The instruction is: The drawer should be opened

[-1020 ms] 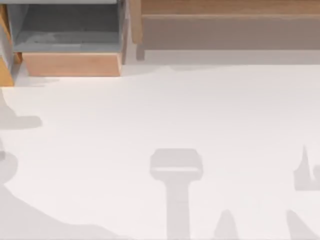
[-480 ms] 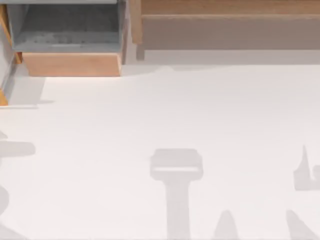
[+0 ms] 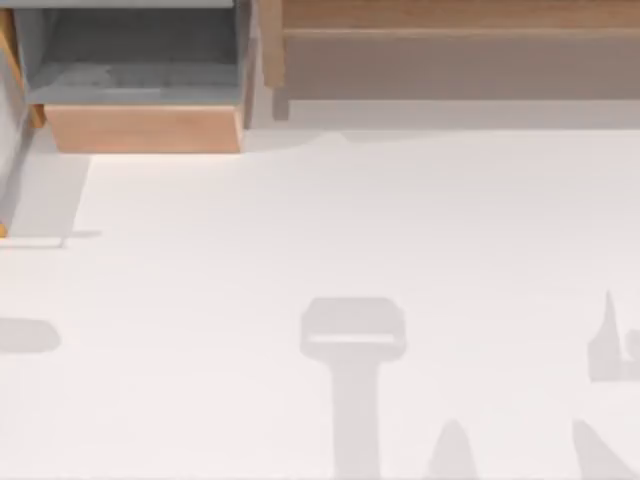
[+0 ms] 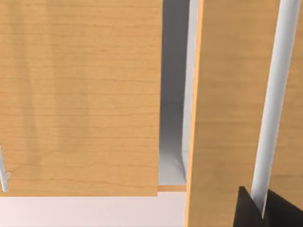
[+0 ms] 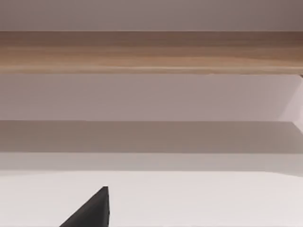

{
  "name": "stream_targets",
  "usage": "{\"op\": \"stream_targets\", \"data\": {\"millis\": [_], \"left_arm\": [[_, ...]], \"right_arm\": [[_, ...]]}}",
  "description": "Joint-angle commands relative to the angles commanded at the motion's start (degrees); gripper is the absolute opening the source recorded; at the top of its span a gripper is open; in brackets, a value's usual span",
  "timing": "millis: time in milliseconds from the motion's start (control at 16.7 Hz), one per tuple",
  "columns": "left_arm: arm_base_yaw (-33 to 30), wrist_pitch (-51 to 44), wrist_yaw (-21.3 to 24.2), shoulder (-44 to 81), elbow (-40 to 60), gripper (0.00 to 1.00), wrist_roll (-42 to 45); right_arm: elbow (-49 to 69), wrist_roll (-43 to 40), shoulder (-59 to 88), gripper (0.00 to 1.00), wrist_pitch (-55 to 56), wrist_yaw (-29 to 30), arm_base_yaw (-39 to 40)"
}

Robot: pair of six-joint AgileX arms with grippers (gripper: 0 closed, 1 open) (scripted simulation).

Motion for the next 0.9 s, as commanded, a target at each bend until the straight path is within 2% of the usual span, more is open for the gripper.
{"op": "stream_targets", "data": {"millis": [180,420,900], "left_arm": [[2.64,2.55,2.55,-1.84,-4.4,0.0,0.21],[2.92,2.83,2.82,-2.03,-4.79,0.0,0.25],[2.92,2.83,2.82,-2.03,-4.79,0.6,0.25]], "right_arm": [[0.0,0.0,0.0,1.0,0.0,0.0,0.0],[0.0,0.0,0.0,1.0,0.0,0.0,0.0],[0.0,0.0,0.0,1.0,0.0,0.0,0.0]]}}
